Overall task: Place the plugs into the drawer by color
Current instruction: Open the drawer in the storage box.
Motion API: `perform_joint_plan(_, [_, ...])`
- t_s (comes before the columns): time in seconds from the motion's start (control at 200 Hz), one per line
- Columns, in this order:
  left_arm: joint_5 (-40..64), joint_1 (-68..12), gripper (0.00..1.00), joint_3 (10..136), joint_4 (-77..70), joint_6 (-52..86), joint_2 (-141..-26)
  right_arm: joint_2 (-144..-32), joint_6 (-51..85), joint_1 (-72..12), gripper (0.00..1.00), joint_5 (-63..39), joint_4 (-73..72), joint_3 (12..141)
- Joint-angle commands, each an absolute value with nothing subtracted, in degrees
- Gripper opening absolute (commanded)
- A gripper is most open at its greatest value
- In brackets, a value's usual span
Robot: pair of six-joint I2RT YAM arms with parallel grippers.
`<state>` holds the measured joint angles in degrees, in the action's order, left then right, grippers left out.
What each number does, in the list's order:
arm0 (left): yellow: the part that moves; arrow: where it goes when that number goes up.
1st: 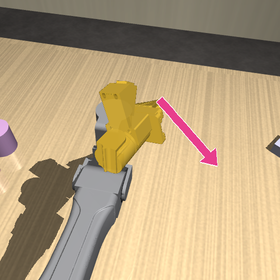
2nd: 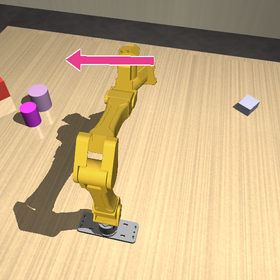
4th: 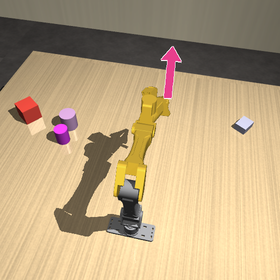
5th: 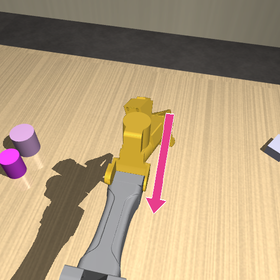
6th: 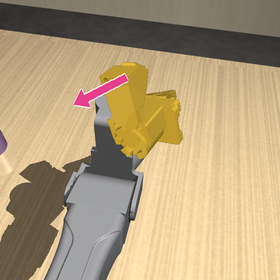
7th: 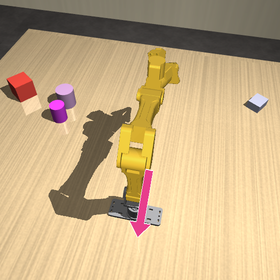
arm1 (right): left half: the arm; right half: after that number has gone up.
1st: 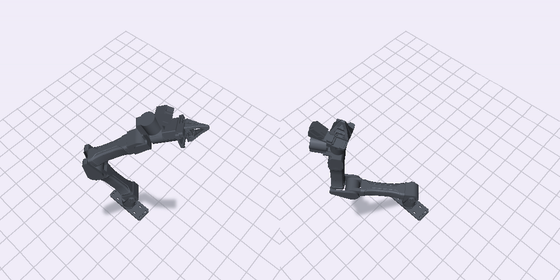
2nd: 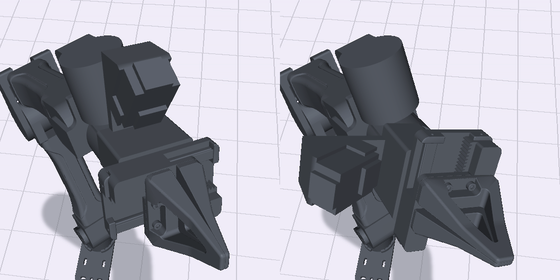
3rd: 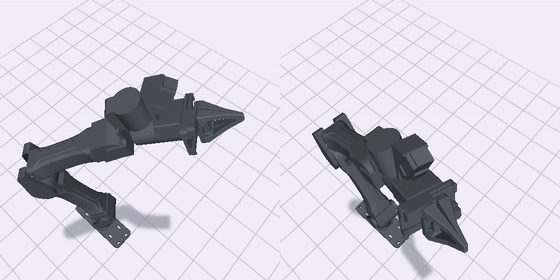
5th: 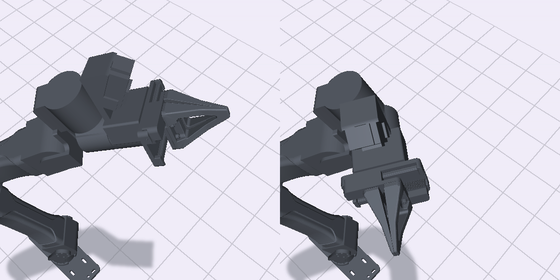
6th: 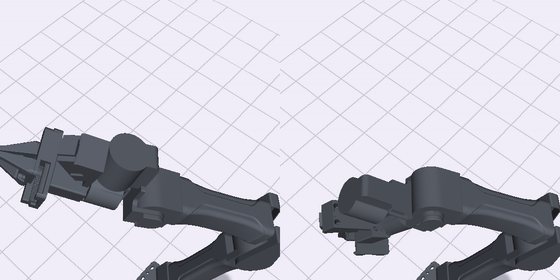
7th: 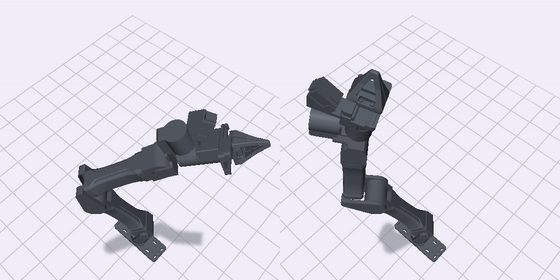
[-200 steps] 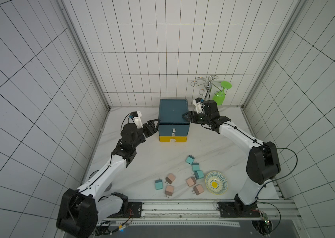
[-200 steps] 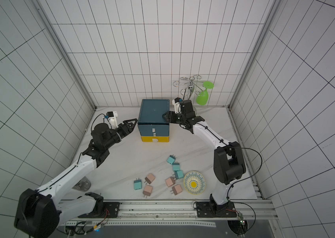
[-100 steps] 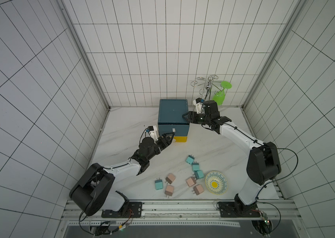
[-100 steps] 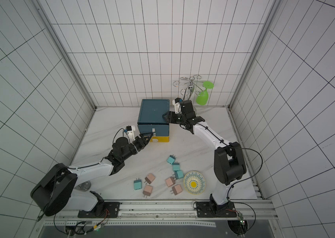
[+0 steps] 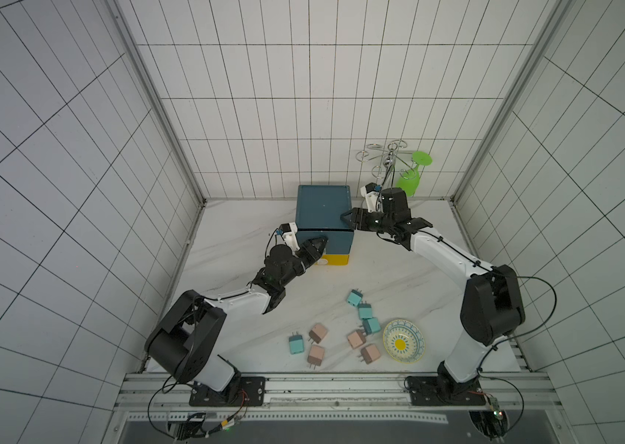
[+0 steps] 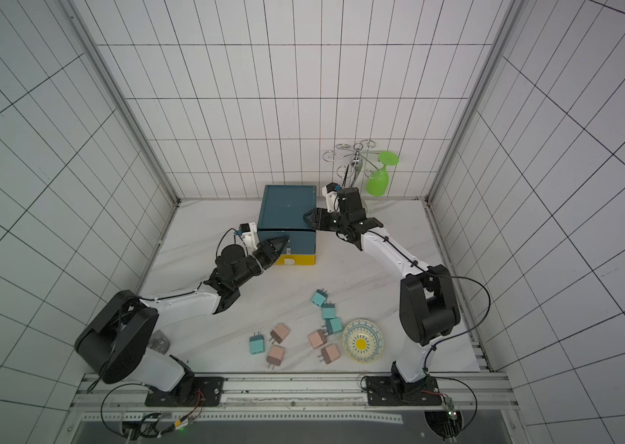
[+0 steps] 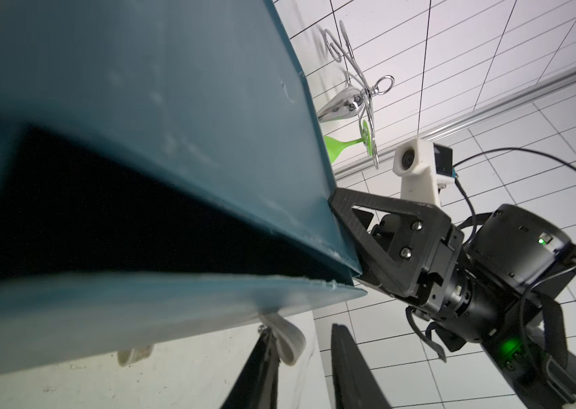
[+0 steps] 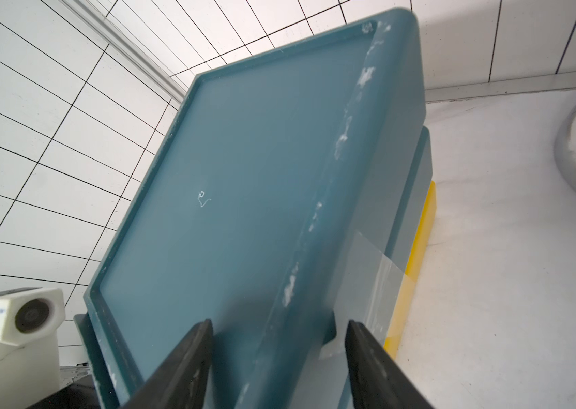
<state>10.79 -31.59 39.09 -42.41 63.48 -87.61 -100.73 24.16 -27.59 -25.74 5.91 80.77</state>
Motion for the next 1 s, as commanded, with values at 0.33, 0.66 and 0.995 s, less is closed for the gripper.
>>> perform_joint_plan(0.33, [14.5,-30.9,0.14,40.9,-46.4,64.5,-93.0,-102.8,23.3,-27.0,0.6,-25.7,11.4,79.8])
perform_joint_plan(0.66, [14.6,-36.3,0.0,31.5,-45.2,62.6,-83.3,-104.0,24.6,-27.0,0.58,-23.1,13.0,80.4])
perform_joint_plan(0.995, [9.9,-41.5,0.0,21.0,-32.3,60.3,-66.0,-106.6,24.6,-26.9,0.58,-22.8,15.1,83.0])
